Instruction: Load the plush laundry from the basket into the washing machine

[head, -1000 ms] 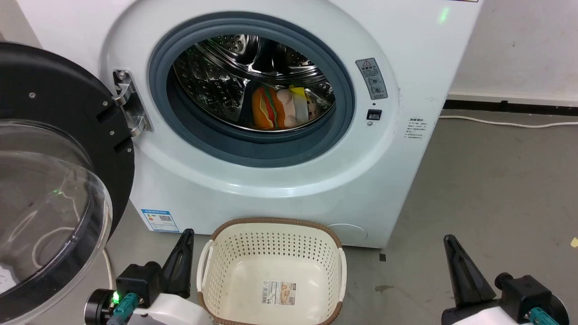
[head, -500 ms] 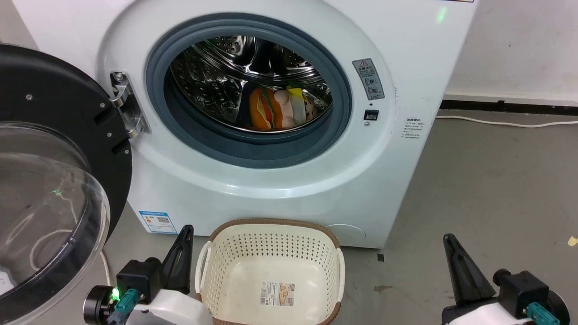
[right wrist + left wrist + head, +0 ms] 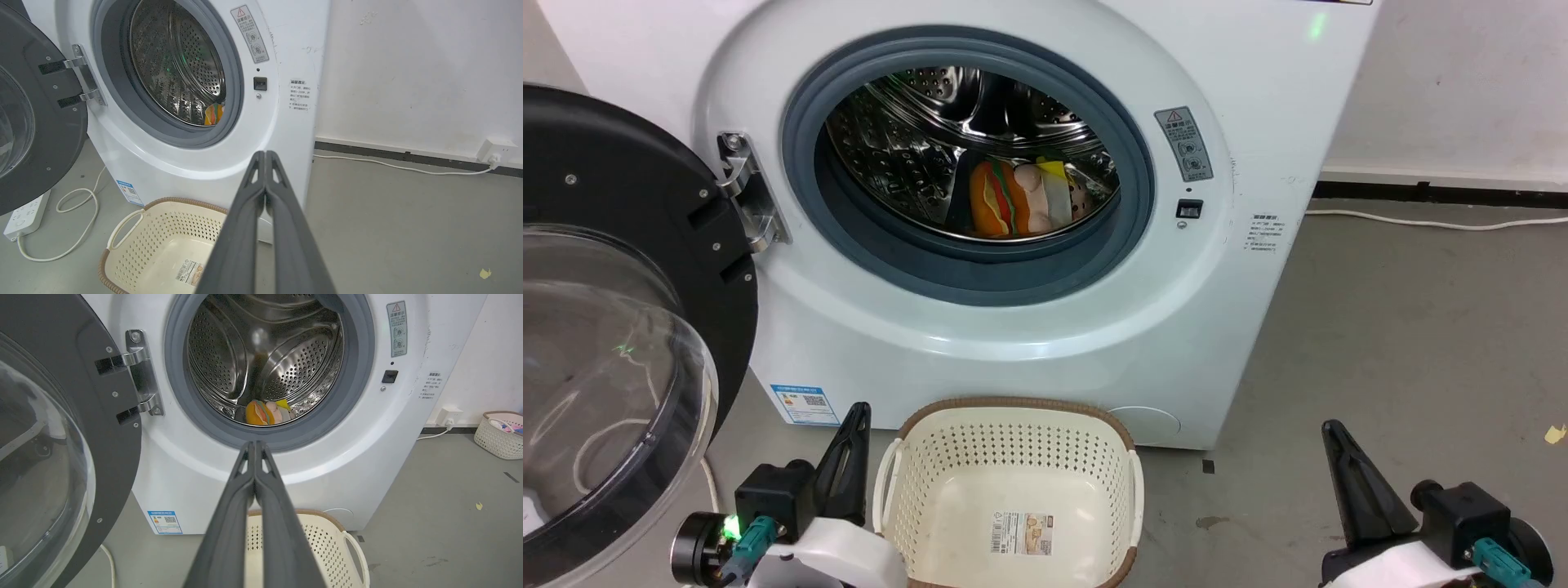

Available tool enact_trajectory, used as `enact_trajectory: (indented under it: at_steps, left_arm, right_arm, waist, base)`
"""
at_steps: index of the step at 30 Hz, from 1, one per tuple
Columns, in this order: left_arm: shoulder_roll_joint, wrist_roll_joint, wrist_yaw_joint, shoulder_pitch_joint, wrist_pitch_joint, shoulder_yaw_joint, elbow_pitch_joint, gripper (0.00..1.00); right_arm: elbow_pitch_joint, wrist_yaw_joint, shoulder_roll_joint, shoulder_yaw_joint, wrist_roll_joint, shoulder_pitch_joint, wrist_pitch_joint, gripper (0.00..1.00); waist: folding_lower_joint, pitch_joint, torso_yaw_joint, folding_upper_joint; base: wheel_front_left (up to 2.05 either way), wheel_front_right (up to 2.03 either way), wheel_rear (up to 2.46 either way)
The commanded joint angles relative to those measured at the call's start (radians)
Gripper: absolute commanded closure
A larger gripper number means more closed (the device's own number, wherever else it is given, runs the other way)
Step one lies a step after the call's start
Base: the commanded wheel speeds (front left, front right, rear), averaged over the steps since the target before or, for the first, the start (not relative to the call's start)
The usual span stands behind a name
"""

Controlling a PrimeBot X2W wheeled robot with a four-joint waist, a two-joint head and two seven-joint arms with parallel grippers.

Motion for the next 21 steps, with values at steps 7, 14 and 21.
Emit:
enact_trajectory:
  at_steps: [7,14,21]
  left_arm:
    - [-0.023,0.034,-0.012,0.02,0.021,0.026,-0.017,1.0]
    - [-0.037,0.056,-0.017,0.022,0.035,0.043,-0.025,1.0]
    - [-0.05,0.078,-0.022,0.025,0.049,0.06,-0.033,1.0]
  right_arm:
    - [-0.008,0.0,0.0,-0.005,-0.017,-0.018,0.018,1.0]
    - [-0.009,0.0,0.0,-0.007,-0.024,-0.023,0.033,1.0]
    - [-0.011,0.0,0.0,-0.009,-0.031,-0.027,0.047,1.0]
  waist:
    - [-0.0001,-0.001,-0.004,0.0]
    - [-0.0001,-0.003,-0.008,0.0]
    - [-0.0001,-0.004,-0.011,0.0]
  base:
    - [0.0,0.0,0.0]
    - [0.0,0.0,0.0]
    - [0.0,0.0,0.0]
